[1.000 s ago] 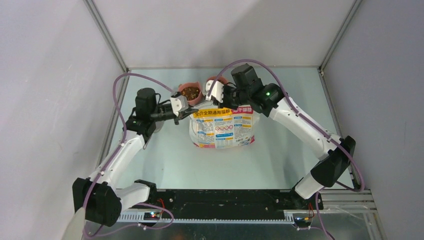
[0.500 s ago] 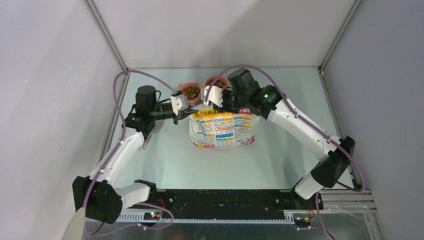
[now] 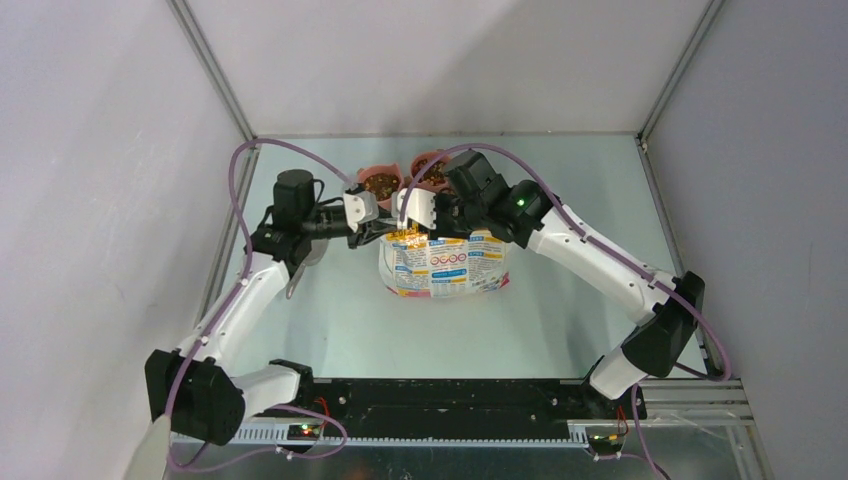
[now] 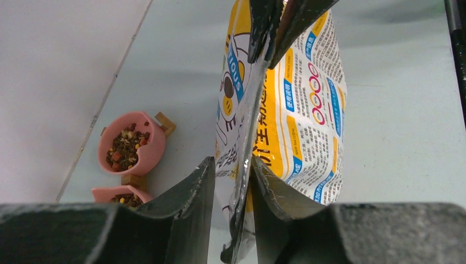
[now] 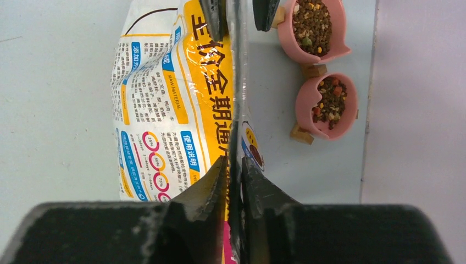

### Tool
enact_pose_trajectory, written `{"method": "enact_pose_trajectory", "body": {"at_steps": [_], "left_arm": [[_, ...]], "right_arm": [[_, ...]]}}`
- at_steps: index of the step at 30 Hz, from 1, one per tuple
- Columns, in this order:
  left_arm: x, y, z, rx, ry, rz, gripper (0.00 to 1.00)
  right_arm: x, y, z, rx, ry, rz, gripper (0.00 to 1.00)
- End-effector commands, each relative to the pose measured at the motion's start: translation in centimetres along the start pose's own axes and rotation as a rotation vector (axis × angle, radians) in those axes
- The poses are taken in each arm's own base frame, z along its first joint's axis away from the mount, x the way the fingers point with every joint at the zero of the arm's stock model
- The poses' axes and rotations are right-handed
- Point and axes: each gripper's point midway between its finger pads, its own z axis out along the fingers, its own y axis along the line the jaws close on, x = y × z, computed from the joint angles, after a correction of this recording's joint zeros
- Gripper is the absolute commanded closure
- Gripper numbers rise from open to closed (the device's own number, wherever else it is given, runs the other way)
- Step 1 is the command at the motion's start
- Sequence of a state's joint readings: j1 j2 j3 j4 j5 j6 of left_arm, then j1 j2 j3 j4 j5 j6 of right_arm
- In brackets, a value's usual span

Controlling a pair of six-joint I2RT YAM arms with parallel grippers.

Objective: Serve the pet food
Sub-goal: Close the pet food bag at the center of the board.

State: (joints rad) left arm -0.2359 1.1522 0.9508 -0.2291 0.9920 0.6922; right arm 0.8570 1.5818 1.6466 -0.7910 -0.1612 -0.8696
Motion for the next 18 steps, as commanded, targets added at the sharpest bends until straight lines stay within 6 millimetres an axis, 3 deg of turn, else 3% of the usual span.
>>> {"method": "enact_pose_trajectory", "body": {"at_steps": [1,5,12,15,18], "left_arm": [[-2.0,0.1,0.5,0.034,-0.042,0.069,0.63],[-2.4,-0.2,0.6,0.058,-0.058,0.079,0.64],[-3.3,0.0,0.8,0.088,-0.077,0.096,0.97],[-3.3,-0.1,0.9,0.105,-0.076,0.091,1.0],[-3.0,-0.1,0.9,0.109,-0.066,0.091,1.0]], "right_arm": [[-0.3,0.1,0.2,0.005,-0.002,-0.006,0.85],[-0.8,-0.3,-0.2,0.013,-0.025,-0.01,1.0],[-2.5,-1.1,-1.8,-0.055,-0.13,0.031,1.0],[-3.5,-2.0,-3.0,-0.09,-0.192,0.065,1.0],[-2.6,-2.6,-3.1,-0.121,-0.172,0.125,1.0]]}}
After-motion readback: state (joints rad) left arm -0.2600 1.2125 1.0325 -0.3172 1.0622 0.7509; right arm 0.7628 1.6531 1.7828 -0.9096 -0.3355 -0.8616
